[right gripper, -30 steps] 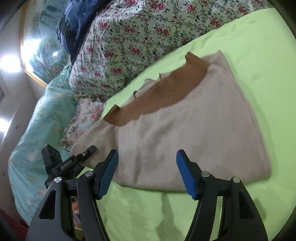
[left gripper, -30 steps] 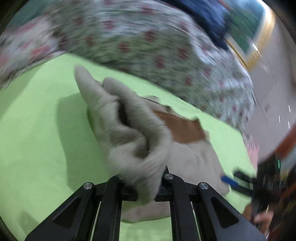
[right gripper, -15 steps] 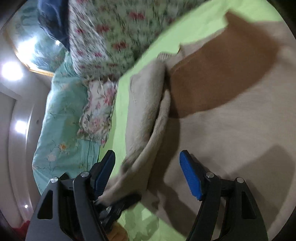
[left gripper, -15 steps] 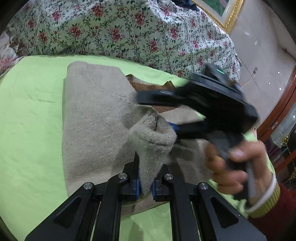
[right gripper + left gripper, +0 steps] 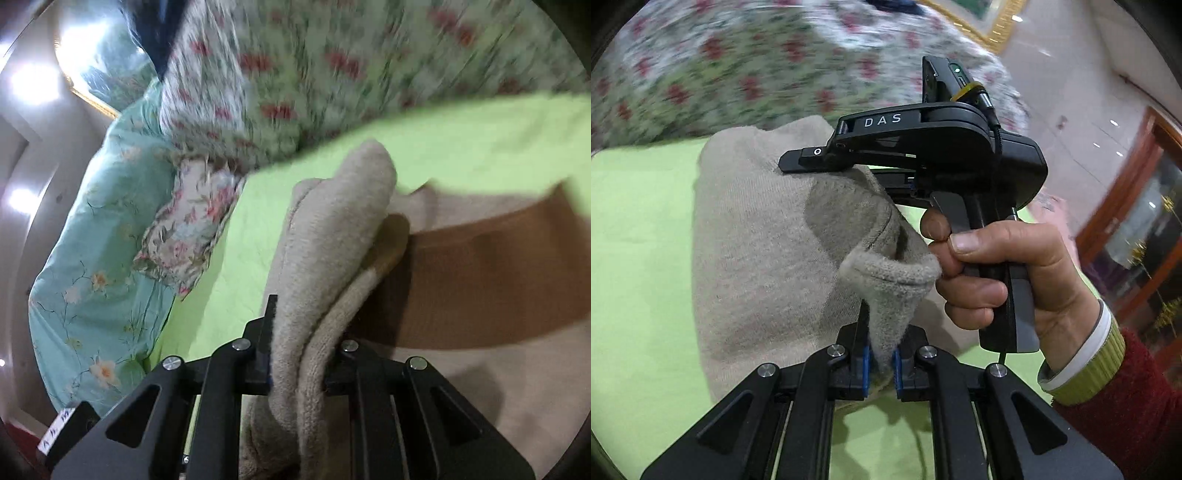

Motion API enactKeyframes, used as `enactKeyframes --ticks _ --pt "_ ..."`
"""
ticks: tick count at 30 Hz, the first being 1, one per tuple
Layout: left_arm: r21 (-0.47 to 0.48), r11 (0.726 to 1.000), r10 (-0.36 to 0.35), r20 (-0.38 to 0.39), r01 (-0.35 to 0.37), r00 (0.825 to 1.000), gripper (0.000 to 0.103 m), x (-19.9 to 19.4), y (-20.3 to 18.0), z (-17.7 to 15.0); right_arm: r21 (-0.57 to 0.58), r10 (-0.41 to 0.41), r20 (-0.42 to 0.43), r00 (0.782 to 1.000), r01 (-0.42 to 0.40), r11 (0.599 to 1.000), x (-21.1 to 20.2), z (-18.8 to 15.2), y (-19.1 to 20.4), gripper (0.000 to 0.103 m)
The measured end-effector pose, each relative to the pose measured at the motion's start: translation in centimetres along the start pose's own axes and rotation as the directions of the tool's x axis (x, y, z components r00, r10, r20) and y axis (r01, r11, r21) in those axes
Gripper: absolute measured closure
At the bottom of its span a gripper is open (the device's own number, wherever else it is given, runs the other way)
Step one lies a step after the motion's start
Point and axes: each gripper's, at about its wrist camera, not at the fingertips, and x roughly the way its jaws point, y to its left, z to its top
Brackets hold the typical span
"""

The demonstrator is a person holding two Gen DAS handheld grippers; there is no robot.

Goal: Fold small clothes
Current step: 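Fold the lifted edge over the sweater with the left gripper and release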

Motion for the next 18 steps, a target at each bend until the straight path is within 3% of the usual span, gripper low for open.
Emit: enactKeyframes --ticks 3,7,14,16,18 --pt "0.021 0.999 -0.023 -0.031 0.024 0.999 0.095 3.1 -3.0 -0.2 0.016 -0.088 0.023 0.996 0.088 0.996 -3.7 -0.9 -2.8 0.086" --pt "0.013 1.000 -0.026 -0.134 0.028 0.991 0.095 8.4 -4.8 -1.2 0.107 -0.200 -0.039 0.979 0.203 0.973 -4.4 -3.0 -8.4 0.086" --pt "0.031 0.999 -0.018 -0.118 0.022 0.993 0.093 9.8 -6.0 -0.9 0.041 -0.254 0.035 0.966 0.253 0.967 -5.8 -2.3 -8.3 0.086" --pt "0.009 1.000 -0.028 -0.167 0.030 0.985 0.091 10.8 -5.5 -1.0 0.057 -0.282 0.012 0.959 0.280 0.958 -5.1 -2.3 -9.5 0.083" --pt "-0.008 0.999 -0.045 -0.199 0.044 0.979 0.086 10.9 -5.0 -1.4 0.084 -0.306 -0.013 0.952 0.306 0.948 -4.8 -2.7 -10.4 0.071"
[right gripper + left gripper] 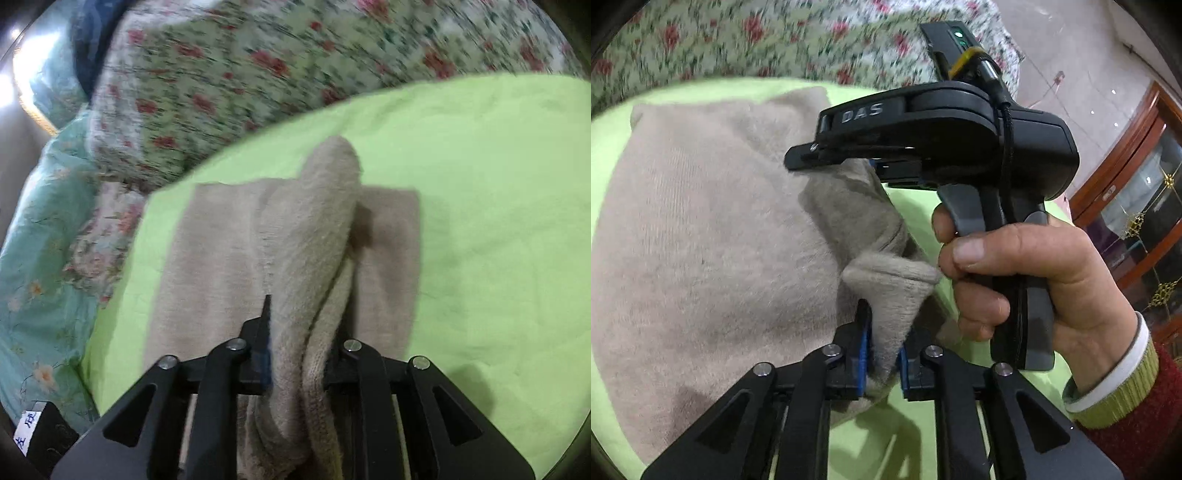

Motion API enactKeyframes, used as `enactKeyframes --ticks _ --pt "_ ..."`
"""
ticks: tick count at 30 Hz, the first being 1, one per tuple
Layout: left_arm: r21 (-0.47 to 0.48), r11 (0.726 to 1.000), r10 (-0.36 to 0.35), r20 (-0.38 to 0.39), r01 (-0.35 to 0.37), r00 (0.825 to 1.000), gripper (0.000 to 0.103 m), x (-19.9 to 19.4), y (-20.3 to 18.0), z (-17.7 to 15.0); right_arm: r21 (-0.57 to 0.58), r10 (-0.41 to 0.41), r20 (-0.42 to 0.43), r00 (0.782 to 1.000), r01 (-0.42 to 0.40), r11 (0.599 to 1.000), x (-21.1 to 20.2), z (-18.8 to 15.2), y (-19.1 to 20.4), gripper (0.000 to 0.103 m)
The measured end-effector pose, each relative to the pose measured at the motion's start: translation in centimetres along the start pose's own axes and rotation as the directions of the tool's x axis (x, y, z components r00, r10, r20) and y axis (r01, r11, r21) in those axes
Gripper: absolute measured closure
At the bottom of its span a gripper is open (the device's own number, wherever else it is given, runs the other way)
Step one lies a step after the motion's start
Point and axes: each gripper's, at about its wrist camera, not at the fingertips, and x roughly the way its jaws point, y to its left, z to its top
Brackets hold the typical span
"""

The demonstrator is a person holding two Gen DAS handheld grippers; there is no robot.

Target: Fold small clothes

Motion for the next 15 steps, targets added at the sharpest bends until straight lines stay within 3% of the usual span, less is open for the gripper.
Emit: enactKeyframes --ticks 5,7,9,12,15 --pt "0.012 1.000 -0.012 0.018 0.012 1.000 0.054 -3.0 0.6 -1.6 0.056 -0.007 0.062 0.998 0.003 0.998 -2.6 -1.5 -1.2 0.067" --pt "0.008 1.000 -0.026 0.036 0.026 0.999 0.049 -4.7 1.0 -2.4 0.057 -0.022 0.086 0.996 0.017 0.998 -3.8 -2.2 -1.2 0.059" --pt "-0.011 1.000 -0.023 0.047 0.024 0.999 0.042 -6.5 2.0 -2.6 0.060 -0.044 0.110 0.993 0.038 0.997 -5.1 -3.0 -1.1 0.036" --pt "-0.039 0.999 -0.015 0.065 0.018 0.998 0.040 -8.6 3.7 -2.8 0.082 -0.023 0.118 0.993 0.014 0.997 -6.2 -4.2 -1.4 0.032" --pt "-0.084 0.996 0.021 0.099 -0.013 0.995 0.029 -10.8 5.9 -3.2 0.092 -0.008 0.096 0.995 0.000 0.996 -6.4 -5.0 -1.4 0.029"
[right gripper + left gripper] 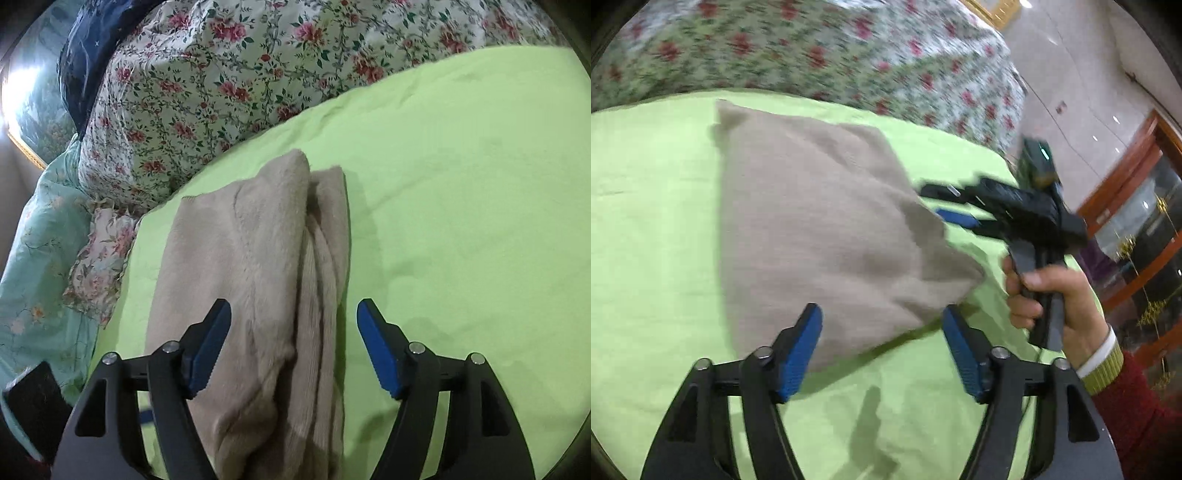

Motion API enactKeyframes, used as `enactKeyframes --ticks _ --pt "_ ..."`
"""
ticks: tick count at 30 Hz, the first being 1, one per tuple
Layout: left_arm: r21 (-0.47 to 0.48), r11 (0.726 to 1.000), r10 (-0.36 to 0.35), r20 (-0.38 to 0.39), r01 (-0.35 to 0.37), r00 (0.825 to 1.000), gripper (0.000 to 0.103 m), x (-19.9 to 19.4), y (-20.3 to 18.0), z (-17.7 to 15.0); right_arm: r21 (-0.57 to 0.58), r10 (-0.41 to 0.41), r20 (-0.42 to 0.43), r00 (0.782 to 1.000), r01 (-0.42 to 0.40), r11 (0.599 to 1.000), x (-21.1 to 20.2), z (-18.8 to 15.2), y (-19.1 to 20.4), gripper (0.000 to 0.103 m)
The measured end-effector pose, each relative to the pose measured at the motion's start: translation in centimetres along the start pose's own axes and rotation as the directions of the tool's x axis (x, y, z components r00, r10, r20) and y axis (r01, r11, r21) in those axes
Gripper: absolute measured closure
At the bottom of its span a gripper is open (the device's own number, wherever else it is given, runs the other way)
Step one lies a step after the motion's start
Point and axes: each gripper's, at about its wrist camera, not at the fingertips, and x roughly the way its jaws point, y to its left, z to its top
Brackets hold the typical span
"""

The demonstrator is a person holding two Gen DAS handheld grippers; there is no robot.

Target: Fold small clothes

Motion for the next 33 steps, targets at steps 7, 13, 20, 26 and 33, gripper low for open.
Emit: enactKeyframes --ticks 7,13,20,26,33 --pt "-0.161 0.987 -0.023 -0.030 0.018 0.999 0.021 1.2 7.7 3.5 0.016 0.003 -0.035 0.999 -0.003 1.000 1.0 -1.1 -0.5 0.026" --pt "-0.275 0.960 -0.082 -0.085 0.055 0.993 0.021 6.1 11.6 5.4 0.045 0.053 -0.101 0.993 -0.049 0.998 3.6 -0.1 -1.0 0.026" --pt "-0.317 0.939 -0.180 -0.125 0.133 0.976 0.049 10.3 12.3 6.1 0.116 0.115 -0.145 0.983 -0.099 0.988 6.2 0.4 -1.3 0.061" --pt "-0.249 0.962 -0.132 -0.068 0.112 0.989 0.058 5.1 11.6 5.0 0.067 0.149 -0.087 0.985 -0.144 0.987 4.9 -1.3 3.1 0.069" --pt "-0.241 0.969 -0.054 0.022 0.057 0.998 0.058 -6.7 14.6 0.6 -0.006 0.273 -0.084 0.958 -0.274 0.962 6.0 -6.3 11.1 0.069"
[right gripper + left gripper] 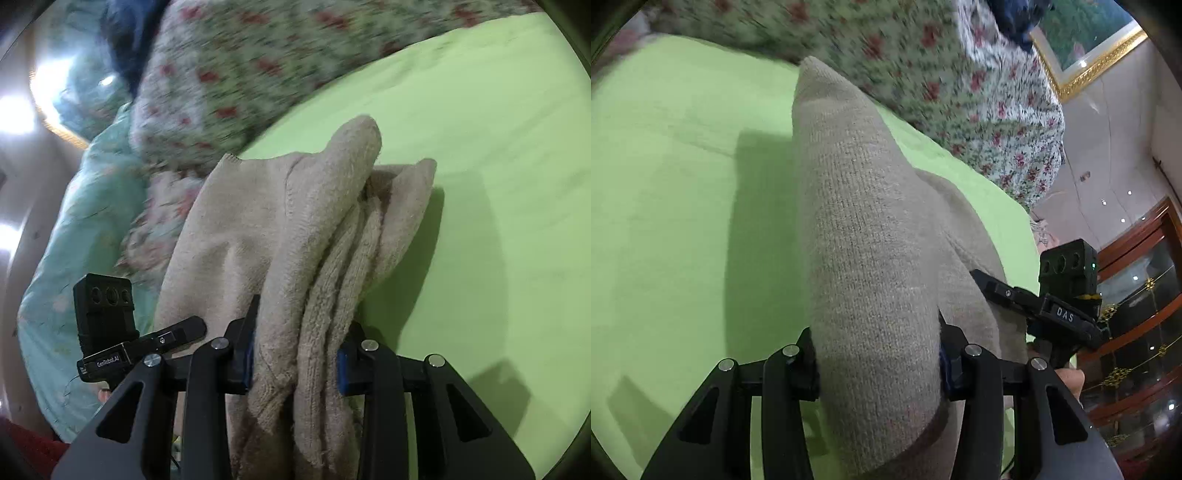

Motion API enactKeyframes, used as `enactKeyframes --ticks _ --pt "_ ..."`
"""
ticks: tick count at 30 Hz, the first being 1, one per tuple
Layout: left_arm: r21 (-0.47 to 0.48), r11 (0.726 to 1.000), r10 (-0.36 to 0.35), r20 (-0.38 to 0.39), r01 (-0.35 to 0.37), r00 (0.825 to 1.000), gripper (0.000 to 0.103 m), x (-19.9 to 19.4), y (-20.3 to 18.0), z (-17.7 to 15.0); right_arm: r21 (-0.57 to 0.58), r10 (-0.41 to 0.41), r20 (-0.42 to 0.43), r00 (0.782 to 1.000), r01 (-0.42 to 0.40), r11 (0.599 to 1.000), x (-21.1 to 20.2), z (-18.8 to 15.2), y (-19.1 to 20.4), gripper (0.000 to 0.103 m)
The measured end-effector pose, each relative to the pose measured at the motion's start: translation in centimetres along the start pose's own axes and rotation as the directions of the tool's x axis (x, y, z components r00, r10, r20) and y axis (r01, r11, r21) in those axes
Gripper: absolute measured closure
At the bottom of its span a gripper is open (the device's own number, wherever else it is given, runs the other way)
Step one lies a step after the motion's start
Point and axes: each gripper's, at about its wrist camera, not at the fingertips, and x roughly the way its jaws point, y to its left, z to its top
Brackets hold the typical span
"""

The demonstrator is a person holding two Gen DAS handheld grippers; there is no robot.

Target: Fold small clothes

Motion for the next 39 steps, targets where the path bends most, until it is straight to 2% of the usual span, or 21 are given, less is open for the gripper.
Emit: enactKeyframes --ticks 3,7,10,12,14,16,18,19,21,24,28,31,32,33,34,36,37,39 --pt "0.006 0.999 0.038 0.030 -0.039 0.999 0.058 -4.5 1.8 -2.0 -0.040 0.040 -0.021 0.999 -0.041 0.998 2.5 -1.9 3.1 0.070" --pt "-0.031 0.997 0.070 0.034 -0.069 0.997 0.057 -7.3 5.0 -4.5 -0.055 0.068 -0.070 0.995 -0.071 0.996 5.8 -4.7 5.4 0.070" --pt "-0.076 0.993 0.091 0.001 -0.091 0.996 0.056 -7.2 7.7 -6.3 -0.041 0.031 -0.114 0.993 -0.036 0.998 8.1 -6.6 5.4 0.070" --pt "-0.101 0.989 0.110 -0.026 -0.112 0.994 0.051 -6.5 9.0 -7.3 -0.046 -0.011 -0.120 0.993 0.005 0.999 8.9 -7.2 5.2 0.069" --pt "-0.137 0.987 0.082 -0.016 -0.083 0.997 0.042 -6.8 9.9 -7.8 -0.002 0.005 -0.121 0.993 -0.005 1.000 8.9 -7.5 4.5 0.067" --pt "-0.164 0.985 0.057 -0.006 -0.057 0.998 0.042 -7.7 10.3 -8.0 0.015 -0.011 -0.127 0.992 0.013 1.000 8.6 -7.4 4.2 0.061" --pt "-0.167 0.984 0.066 0.014 -0.063 0.998 0.038 -8.8 10.4 -8.0 0.005 -0.044 -0.131 0.990 0.045 0.999 8.1 -7.3 4.5 0.056" --pt "-0.167 0.983 0.078 0.030 -0.072 0.996 0.033 -9.6 10.5 -8.0 -0.012 -0.073 -0.122 0.990 0.073 0.997 7.4 -7.4 4.8 0.054" --pt "-0.176 0.981 0.096 0.062 -0.084 0.993 0.031 -10.9 11.1 -7.7 -0.048 -0.129 -0.075 0.989 0.126 0.991 5.8 -7.2 5.4 0.048" --pt "-0.215 0.972 0.119 0.091 -0.097 0.989 0.031 -11.6 12.2 -6.7 -0.075 -0.165 0.002 0.986 0.164 0.984 4.4 -5.5 6.1 0.048" --pt "-0.236 0.963 0.152 0.085 -0.128 0.985 0.031 -11.0 12.9 -5.0 -0.088 -0.178 0.025 0.984 0.179 0.980 6.5 -1.7 6.8 0.048" --pt "-0.230 0.959 0.188 0.078 -0.166 0.979 0.030 -10.3 12.8 -3.9 -0.083 -0.191 0.029 0.981 0.193 0.978 9.0 0.3 6.7 0.052" --pt "-0.225 0.957 0.203 0.073 -0.182 0.977 0.031 -10.1 12.6 -3.4 -0.076 -0.197 0.026 0.980 0.199 0.977 9.7 0.9 6.4 0.061" --pt "-0.219 0.957 0.212 0.072 -0.192 0.975 0.031 -9.8 12.3 -3.2 -0.060 -0.191 0.004 0.982 0.191 0.980 10.3 1.3 6.0 0.088" --pt "-0.206 0.955 0.230 0.071 -0.211 0.971 0.031 -9.7 12.0 -2.8 -0.035 -0.171 -0.014 0.985 0.171 0.985 10.5 1.7 5.6 0.095" --pt "-0.172 0.952 0.268 0.071 -0.253 0.961 0.031 -9.1 10.9 -2.1 -0.036 -0.120 0.057 0.991 0.122 0.992 9.0 1.7 6.1 0.095" --pt "-0.158 0.951 0.279 0.072 -0.265 0.958 0.031 -8.8 10.4 -1.9 -0.044 -0.075 0.119 0.990 0.081 0.996 7.3 1.5 6.3 0.095" --pt "-0.137 0.951 0.289 0.069 -0.277 0.955 0.031 -8.4 10.1 -1.9 -0.023 -0.074 0.177 0.981 0.079 0.997 5.4 1.1 5.8 0.095"
